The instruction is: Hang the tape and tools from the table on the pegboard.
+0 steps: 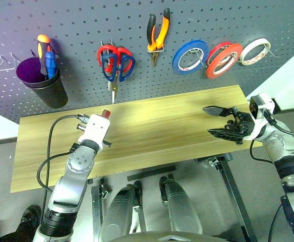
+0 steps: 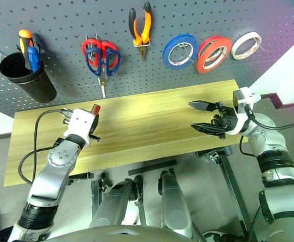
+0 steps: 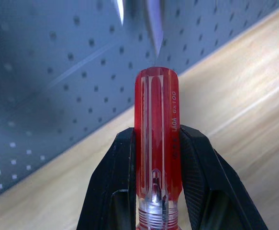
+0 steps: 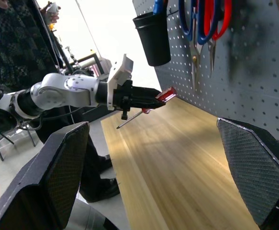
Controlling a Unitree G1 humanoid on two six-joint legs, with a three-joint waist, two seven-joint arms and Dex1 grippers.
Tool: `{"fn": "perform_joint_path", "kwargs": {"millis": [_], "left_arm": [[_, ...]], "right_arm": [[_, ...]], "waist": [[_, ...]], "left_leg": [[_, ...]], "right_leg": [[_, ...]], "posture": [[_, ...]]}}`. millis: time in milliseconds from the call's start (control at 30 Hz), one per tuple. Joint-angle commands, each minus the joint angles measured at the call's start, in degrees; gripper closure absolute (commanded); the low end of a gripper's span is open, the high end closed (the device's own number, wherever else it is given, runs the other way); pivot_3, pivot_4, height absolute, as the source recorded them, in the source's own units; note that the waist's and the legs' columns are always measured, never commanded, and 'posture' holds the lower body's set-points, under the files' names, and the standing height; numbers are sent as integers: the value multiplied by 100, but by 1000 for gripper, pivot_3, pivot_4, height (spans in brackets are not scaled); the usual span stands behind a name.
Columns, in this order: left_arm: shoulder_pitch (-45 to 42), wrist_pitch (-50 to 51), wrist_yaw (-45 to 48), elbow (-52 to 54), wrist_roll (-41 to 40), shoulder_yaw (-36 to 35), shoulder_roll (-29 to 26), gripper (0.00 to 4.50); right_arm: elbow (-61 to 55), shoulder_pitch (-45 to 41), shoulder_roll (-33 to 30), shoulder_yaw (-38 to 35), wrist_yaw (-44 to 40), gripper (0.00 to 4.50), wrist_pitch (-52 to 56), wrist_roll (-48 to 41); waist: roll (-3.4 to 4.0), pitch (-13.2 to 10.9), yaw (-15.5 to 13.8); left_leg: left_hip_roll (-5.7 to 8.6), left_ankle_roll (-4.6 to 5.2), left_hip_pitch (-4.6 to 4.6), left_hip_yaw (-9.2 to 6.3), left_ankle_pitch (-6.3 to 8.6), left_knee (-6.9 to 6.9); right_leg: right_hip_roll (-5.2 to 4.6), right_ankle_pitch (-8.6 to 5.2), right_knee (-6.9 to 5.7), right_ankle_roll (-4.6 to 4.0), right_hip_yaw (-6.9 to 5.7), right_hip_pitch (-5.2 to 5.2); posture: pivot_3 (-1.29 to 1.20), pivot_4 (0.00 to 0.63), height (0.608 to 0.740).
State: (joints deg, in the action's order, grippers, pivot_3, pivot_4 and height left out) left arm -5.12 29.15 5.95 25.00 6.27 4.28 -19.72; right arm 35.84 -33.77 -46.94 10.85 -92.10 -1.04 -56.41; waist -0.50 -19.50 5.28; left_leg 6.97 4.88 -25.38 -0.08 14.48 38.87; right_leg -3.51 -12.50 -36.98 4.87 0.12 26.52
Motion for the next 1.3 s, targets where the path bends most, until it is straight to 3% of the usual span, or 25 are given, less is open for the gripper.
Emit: {"fn": "perform_joint_path", "kwargs": {"millis": [33,367,800,933,1300], "left_arm": [[30,-635,51,368,30,-231,-54,3613],[52,-1694,265,575,36,-331,-104,3613],[-1169,-1083,764,885,-571,-1001,-284,3613],[-1489,-716,1043,908,-1027,-1242,-412,3613],[-2002,-645,1267,711,-1343,-1649,-850,3613]], "right_arm": [[140,-116,-1,25,-40,0,-242,-38],[125,-295,-25,167,-40,0,-194,-371],[412,-676,197,178,-40,0,-266,-530],[467,-773,226,166,-40,0,-246,-532],[521,-900,291,202,-40,0,-236,-494]], "waist": [[4,7,4],[29,238,-3],[42,566,-199],[46,618,-251],[50,684,-292]], "left_leg": [[0,-2,0,0,-1,2],[0,-10,1,-1,-6,8],[1,-25,8,-2,-16,24],[1,-48,8,-1,-30,25],[2,-61,10,-2,-38,27]], "right_leg": [[0,2,-1,2,-3,0],[-1,9,-2,5,-11,-5],[0,25,-9,3,-19,-14],[0,25,-8,4,-20,-14],[2,26,-12,2,-22,-15]], "posture": [[-203,226,729],[-178,169,729],[-138,122,729],[-133,117,729],[-120,110,729]]}}
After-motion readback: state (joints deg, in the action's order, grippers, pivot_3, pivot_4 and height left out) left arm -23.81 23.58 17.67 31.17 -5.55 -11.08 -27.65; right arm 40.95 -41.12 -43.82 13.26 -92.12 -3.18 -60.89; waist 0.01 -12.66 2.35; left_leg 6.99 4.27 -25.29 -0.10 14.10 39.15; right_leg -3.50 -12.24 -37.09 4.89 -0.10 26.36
